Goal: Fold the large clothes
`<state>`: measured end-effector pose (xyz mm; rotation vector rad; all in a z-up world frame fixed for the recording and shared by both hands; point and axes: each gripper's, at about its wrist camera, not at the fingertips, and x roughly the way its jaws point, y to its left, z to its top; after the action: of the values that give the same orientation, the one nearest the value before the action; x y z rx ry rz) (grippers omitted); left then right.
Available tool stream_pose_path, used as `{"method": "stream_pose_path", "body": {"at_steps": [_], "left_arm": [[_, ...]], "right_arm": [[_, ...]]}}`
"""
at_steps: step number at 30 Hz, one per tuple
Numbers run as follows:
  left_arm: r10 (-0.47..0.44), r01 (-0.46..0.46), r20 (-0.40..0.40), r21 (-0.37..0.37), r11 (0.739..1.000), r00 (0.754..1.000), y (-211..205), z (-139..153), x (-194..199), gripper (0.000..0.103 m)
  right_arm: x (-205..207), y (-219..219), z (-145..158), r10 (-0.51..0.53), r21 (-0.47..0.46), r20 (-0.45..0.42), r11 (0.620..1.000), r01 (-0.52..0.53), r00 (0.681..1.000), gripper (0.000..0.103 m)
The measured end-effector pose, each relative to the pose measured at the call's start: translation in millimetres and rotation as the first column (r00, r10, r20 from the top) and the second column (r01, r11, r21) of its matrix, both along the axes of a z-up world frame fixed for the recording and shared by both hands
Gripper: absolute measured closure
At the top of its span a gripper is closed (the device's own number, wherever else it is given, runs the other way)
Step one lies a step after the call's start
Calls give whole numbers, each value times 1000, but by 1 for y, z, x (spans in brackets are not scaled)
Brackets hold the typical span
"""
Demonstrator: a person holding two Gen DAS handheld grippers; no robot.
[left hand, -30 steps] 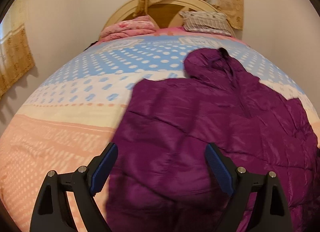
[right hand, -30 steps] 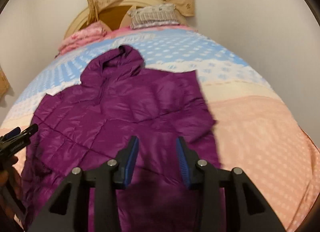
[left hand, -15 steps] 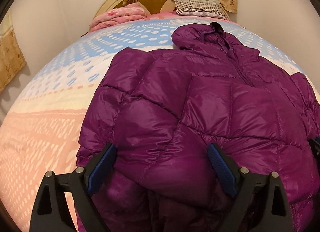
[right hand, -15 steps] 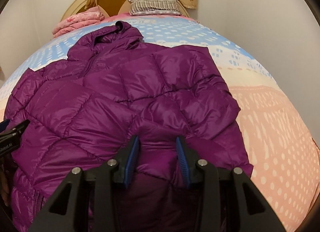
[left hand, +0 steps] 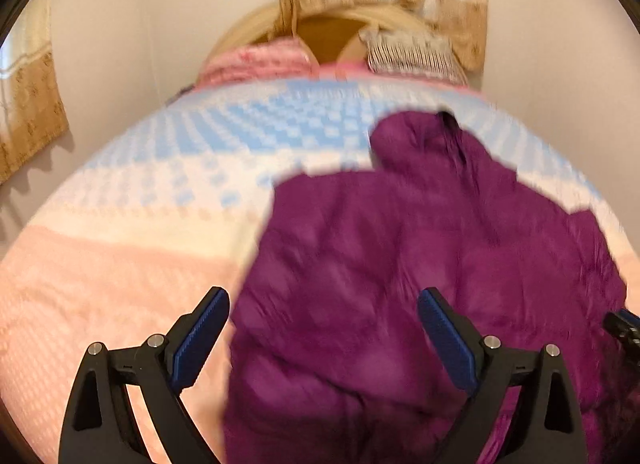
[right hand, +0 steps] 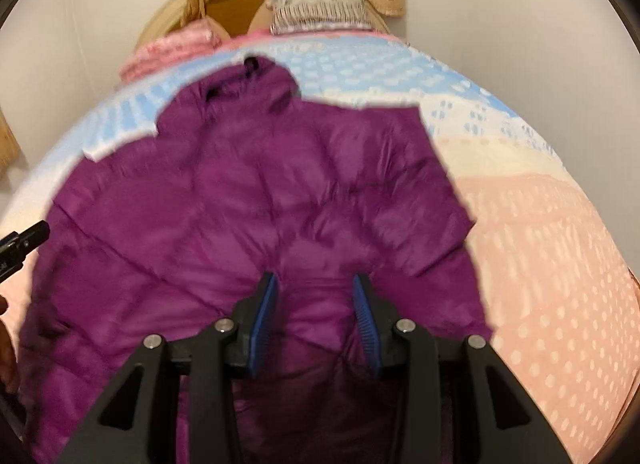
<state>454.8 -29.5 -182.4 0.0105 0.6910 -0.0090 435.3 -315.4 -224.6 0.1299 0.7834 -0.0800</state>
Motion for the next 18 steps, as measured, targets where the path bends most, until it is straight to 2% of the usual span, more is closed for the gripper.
{"method": "stream_pose_path", "body": {"at_steps": [5,7,9,12,14,18], "left_arm": [[68,-67,-19,25,997,998,8,0,52,7],[67,-66,-35,31,997,997,7,-9,70,7],[87,-82,-48,92,992,995,1,-25,86,8],[86,-75,-93,121,990,992,-5,-48,104,7],[80,-65,-131,120,991,988,-7,-59,108,8],[61,-44,-154,111,993,986,-9,-65,111,7]], "right_arm": [[40,-18,17,-50,-26,28,998,51,998,59],[60,-24,12,-65,-21,26,998,65,998,58],[78,-30,5,-79,-24,31,997,79,996,57],[100,-31,-13,-85,-42,12,995,85,996,57],[111,-31,-25,-84,-47,-19,995,83,996,57],[108,-34,-36,-88,-46,-38,995,86,995,57]]}}
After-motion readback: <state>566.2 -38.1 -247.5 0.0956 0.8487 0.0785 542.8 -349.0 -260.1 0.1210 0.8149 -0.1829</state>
